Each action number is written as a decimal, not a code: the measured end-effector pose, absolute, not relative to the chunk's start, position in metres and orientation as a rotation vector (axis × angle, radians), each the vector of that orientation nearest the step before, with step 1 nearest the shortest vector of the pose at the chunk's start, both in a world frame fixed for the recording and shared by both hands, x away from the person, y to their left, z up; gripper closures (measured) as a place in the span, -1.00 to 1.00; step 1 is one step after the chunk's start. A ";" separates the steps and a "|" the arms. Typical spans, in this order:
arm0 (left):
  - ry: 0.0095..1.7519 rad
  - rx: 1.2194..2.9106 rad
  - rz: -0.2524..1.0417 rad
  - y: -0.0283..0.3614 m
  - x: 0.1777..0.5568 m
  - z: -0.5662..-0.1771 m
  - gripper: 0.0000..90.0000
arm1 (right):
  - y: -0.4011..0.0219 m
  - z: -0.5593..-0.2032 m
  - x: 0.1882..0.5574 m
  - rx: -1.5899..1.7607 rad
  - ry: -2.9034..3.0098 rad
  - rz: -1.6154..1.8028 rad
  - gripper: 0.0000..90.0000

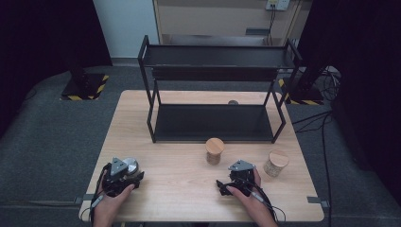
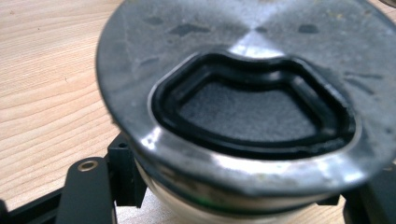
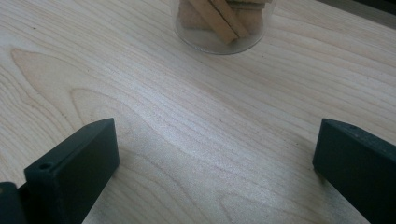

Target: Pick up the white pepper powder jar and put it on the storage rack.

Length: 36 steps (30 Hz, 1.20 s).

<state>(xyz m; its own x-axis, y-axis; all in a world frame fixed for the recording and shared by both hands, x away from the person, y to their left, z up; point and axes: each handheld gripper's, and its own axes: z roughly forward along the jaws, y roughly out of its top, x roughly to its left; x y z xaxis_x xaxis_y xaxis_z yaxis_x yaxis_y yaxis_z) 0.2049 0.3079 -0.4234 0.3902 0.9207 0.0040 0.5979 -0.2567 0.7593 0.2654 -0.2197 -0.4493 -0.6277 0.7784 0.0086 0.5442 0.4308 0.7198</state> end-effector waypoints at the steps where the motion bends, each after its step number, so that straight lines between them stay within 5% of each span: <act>1: 1.301 1.970 0.608 0.306 0.204 -0.423 -0.35 | -0.220 -0.449 0.265 1.135 2.363 1.010 -0.99; 36: 1.233 2.026 0.611 0.265 0.224 -0.403 -0.35 | -0.220 -0.449 0.265 1.136 2.363 1.009 -0.99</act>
